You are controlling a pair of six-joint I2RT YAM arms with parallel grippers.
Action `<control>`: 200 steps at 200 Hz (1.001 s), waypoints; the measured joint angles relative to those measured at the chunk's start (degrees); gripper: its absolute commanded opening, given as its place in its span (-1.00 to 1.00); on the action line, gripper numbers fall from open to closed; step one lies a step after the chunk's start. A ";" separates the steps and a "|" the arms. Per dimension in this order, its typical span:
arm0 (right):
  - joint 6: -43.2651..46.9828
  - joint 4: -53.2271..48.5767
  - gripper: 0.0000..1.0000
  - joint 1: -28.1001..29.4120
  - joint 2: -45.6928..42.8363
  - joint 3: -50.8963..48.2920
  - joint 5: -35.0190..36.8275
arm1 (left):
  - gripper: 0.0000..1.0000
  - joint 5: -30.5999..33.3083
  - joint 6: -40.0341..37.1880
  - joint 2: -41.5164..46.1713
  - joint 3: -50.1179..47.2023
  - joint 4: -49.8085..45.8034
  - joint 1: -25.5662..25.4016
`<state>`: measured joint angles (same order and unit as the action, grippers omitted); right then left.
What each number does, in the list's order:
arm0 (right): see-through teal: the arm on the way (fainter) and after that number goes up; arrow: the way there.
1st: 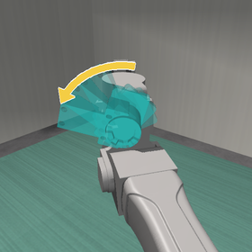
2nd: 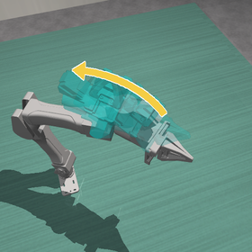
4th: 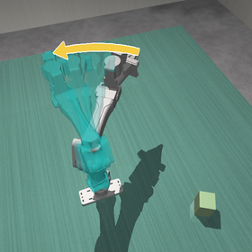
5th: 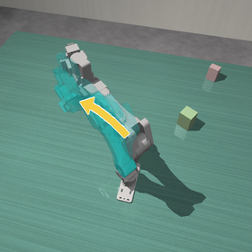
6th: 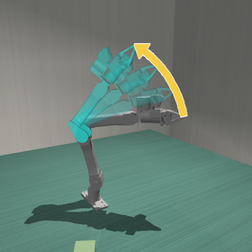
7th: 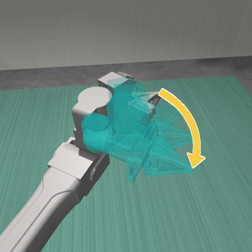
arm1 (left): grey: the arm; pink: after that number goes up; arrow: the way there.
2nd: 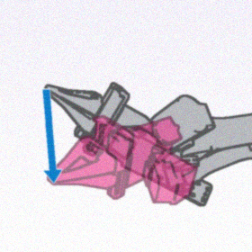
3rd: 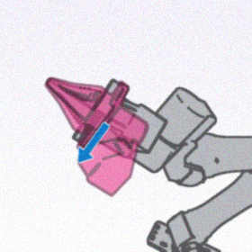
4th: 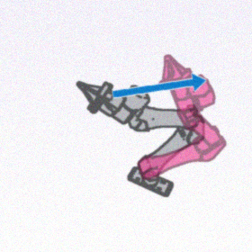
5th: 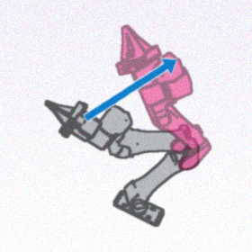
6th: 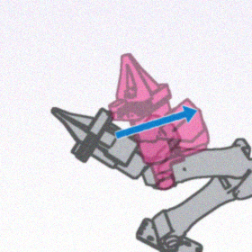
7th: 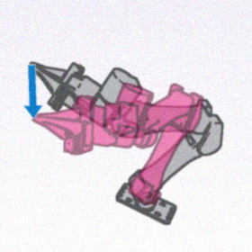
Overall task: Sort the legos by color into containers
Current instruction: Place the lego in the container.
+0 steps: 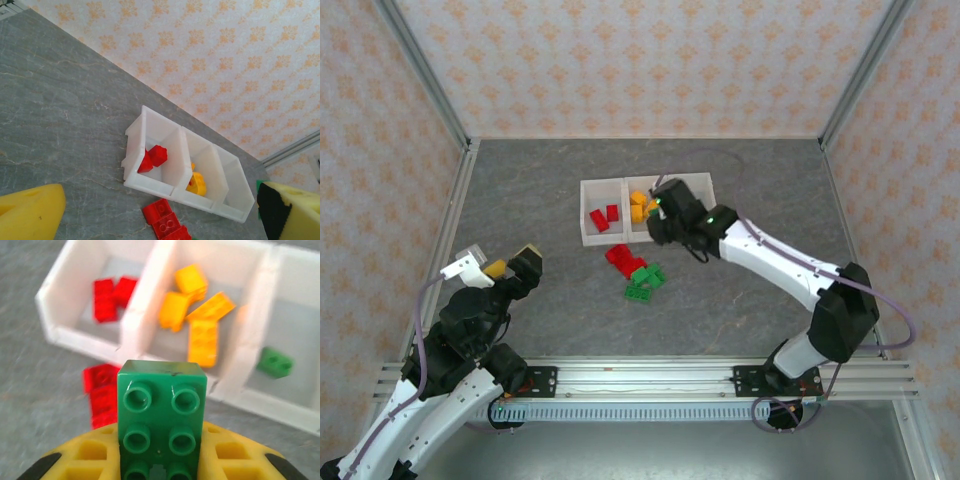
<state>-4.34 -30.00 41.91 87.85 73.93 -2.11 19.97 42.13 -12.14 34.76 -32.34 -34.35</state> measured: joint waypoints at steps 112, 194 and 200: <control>7.26 -4.20 -0.35 -18.82 33.97 28.92 -2.78 | 0.99 -0.52 -0.07 -4.22 0.00 0.02 0.00; 6.40 -7.54 0.71 -19.34 35.80 31.71 -1.53 | 0.99 -3.26 -0.31 -10.38 0.00 0.07 0.00; 6.10 -7.76 0.72 -19.34 35.23 31.41 -1.84 | 0.99 -3.32 -0.39 -10.69 0.00 0.07 0.00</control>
<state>1.76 -37.76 22.57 123.09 105.34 -3.95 16.64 41.74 -22.83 34.76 -32.27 -34.35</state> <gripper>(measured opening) 0.839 0.994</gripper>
